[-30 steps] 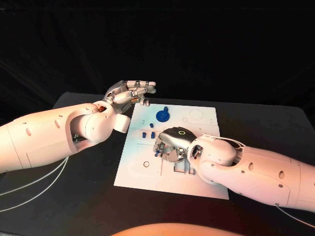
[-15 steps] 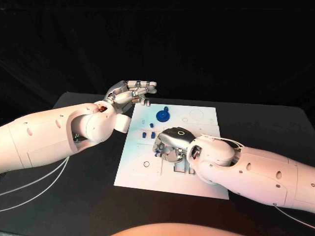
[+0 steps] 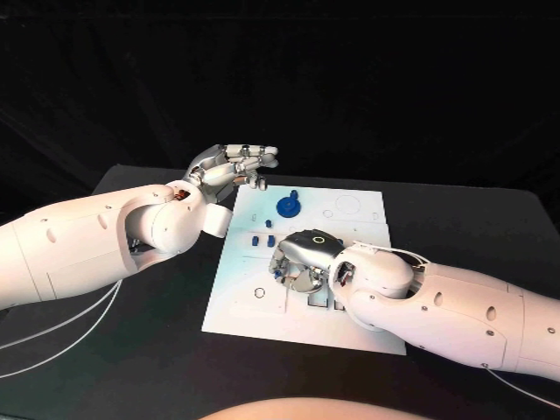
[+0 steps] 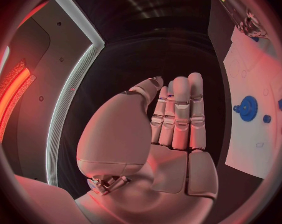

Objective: Assemble the parts on the task board

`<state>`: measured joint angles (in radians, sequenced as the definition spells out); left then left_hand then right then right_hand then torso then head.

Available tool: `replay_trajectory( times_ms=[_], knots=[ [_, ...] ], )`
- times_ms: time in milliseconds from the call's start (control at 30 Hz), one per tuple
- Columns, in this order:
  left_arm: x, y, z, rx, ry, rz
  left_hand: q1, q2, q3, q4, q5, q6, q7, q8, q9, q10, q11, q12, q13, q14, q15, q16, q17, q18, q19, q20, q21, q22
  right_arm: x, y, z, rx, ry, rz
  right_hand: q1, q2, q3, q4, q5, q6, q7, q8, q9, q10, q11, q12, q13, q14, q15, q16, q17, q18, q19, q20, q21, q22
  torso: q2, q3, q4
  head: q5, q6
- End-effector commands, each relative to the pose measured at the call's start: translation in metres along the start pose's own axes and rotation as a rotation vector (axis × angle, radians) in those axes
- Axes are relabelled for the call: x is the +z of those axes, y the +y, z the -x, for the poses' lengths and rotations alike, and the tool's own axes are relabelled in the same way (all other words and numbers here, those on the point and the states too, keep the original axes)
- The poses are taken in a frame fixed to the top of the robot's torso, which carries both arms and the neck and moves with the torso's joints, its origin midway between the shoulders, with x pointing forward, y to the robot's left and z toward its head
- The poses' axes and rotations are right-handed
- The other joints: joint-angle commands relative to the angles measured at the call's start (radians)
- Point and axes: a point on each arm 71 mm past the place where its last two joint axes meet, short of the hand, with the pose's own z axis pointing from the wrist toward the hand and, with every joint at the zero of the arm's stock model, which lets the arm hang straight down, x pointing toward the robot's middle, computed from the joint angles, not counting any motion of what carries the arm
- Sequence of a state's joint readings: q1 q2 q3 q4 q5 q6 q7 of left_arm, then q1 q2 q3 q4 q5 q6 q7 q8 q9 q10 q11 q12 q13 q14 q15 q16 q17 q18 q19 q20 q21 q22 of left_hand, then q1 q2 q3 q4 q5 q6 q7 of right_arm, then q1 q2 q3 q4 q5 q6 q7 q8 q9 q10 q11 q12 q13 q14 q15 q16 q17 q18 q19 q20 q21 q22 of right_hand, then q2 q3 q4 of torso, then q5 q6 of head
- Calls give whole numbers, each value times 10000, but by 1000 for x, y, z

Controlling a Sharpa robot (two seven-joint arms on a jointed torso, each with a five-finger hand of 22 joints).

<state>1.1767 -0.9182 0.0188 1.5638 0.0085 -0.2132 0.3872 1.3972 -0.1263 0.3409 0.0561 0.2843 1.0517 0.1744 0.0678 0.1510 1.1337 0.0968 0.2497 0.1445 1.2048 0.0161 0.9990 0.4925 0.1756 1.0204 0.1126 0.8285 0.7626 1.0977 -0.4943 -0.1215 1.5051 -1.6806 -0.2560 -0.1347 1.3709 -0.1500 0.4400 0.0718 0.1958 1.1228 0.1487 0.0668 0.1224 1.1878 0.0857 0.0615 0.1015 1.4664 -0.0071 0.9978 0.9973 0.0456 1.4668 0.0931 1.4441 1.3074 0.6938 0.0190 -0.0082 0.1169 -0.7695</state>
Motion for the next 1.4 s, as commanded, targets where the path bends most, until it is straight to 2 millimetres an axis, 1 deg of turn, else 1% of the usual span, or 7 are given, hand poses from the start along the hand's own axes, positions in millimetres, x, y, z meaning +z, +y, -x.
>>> replay_trajectory(
  times_ms=[33,267,367,667,900,1067,1400],
  knots=[
    [1,0,-2,-1,220,4,82,38,2,-113,-26,-70,5,-14,-17,-91,12,74,20,-18,45,53,-18,85,99,6,-37,-14,-1,-1,-2,-55,154,-115,-136,-11,-88,1,-10,-62,16,-14,-5,-138,11,8,1,96,66,-65,-38,-74,134,84,-80,1457,-1,1,-6,0,4],
    [1,0,-2,-7,239,64,103,30,0,-140,-34,-75,9,-9,-19,-98,15,81,21,-24,46,53,-23,85,101,6,-41,-16,-5,-6,1,-2,-324,-248,-269,-226,-386,-26,48,-992,333,-40,-244,-1403,308,65,-222,-259,309,-1037,-917,215,-598,307,-1197,556,1,8,3,-27,37],
    [1,1,-1,-10,249,84,106,26,-3,-147,-38,-80,13,-9,-20,-103,18,82,21,-28,47,51,-26,85,101,6,-43,-17,-10,-7,4,23,-604,-237,-262,-239,-500,-38,44,-1115,345,-40,-280,-1575,343,103,-245,-344,324,-1340,-1193,281,-755,338,-1464,347,-3,4,7,-39,45],
    [0,1,1,17,207,129,106,24,-5,-151,-41,-83,15,-9,-20,-107,20,83,21,-31,48,50,-28,85,101,6,-44,-18,-44,-21,32,236,-1378,-536,-255,-206,-699,-7,50,-1113,221,6,-292,-1532,255,333,-217,-309,270,-1438,-1282,278,-704,316,-1480,356,-6,-13,-15,-91,106],
    [-1,0,1,113,296,121,120,22,-17,-191,-47,-98,28,0,-25,-127,33,101,24,-58,56,36,-50,83,99,11,-59,-25,-75,-67,71,293,-1226,-2049,-171,-101,-672,-13,128,-977,135,31,-277,-1283,169,599,-173,-77,196,-964,-869,143,-312,238,-977,779,-6,-44,-33,-318,260],
    [-1,0,1,143,342,104,120,22,-17,-191,-47,-98,28,0,-25,-127,33,101,24,-58,56,36,-50,83,99,11,-59,-25,-83,-83,76,46,-645,-2573,-198,-159,-786,8,-8,-1036,61,-1,-296,-1501,153,548,-215,-34,178,-869,-793,150,-306,221,-1008,761,-15,-32,-43,-313,283],
    [-1,0,0,164,416,110,105,20,-28,-189,-47,-101,33,2,-26,-132,37,105,25,-62,60,34,-55,82,98,13,-64,-28,-77,-87,71,-595,-139,-2700,-154,-176,-876,1,-39,-1065,-52,-6,-305,-1662,140,529,-243,-58,165,-973,-898,215,-441,206,-1266,560,4,-38,-21,-311,306]
  ],
)
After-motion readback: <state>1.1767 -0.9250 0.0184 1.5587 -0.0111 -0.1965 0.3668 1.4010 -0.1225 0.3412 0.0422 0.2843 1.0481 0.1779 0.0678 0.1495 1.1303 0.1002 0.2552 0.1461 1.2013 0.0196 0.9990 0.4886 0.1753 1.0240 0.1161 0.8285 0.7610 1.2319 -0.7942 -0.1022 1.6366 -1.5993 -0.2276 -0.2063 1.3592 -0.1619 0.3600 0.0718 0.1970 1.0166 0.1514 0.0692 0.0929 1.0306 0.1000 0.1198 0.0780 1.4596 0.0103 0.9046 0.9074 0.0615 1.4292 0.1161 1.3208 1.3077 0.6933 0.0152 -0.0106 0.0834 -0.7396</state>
